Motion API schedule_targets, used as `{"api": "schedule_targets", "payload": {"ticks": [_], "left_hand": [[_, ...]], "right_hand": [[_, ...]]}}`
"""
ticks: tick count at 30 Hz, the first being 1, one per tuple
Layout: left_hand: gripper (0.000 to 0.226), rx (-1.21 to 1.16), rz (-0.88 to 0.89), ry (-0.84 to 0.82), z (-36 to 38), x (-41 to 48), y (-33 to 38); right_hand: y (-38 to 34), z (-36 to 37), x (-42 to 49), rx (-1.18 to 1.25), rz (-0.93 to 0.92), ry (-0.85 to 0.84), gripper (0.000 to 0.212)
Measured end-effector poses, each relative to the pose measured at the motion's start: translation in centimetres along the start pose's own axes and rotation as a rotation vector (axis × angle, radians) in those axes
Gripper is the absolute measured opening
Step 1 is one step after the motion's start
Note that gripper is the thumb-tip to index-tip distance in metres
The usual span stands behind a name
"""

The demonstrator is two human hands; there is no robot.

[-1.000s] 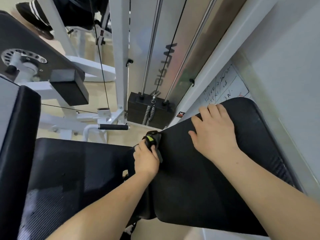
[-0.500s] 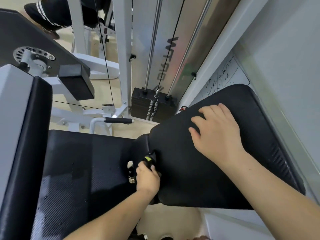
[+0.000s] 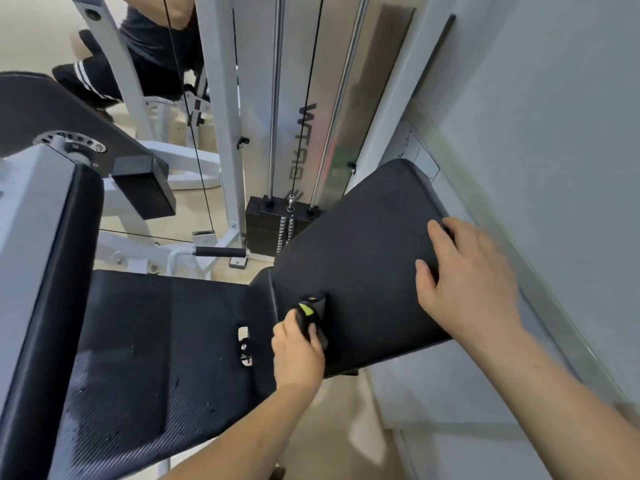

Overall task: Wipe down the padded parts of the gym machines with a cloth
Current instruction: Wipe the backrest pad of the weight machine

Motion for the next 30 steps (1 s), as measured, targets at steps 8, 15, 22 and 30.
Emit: {"api": "schedule_targets", "payload": {"ticks": [8,15,22,30], "left_hand": [[0.039,-0.292,0.115,-0.010,-1.3,-0.6,11.1],[0.044,-0.091,0.138,0.030,-0.6,0.1,5.7],[0.048,-0.226,-0.064,0.004,-0.7,-1.2,11.4],[0.047,-0.083,0.541,0.024,-1.3,0.6,16.1]], "right_hand": [[2.5,0.4,-1.3,0.175,0.211,0.055,0.052],[2.5,0.5,-1.7,0.181,0.196,0.073,0.044],[3.6,0.0,-1.7,0.433,0.365,0.023,0.029],[4.9,0.0,-1.3,0.528,0.314,-0.026,0.034]]}}
Point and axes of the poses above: each hand's wrist, its own x-axis towards the middle knuckle, its own z-axis out of the palm, y = z × x, the point moved 6 cm from there along x, towards the middle knuckle, and after that the axes turned 14 degrees about z, right-handed, at the moved point
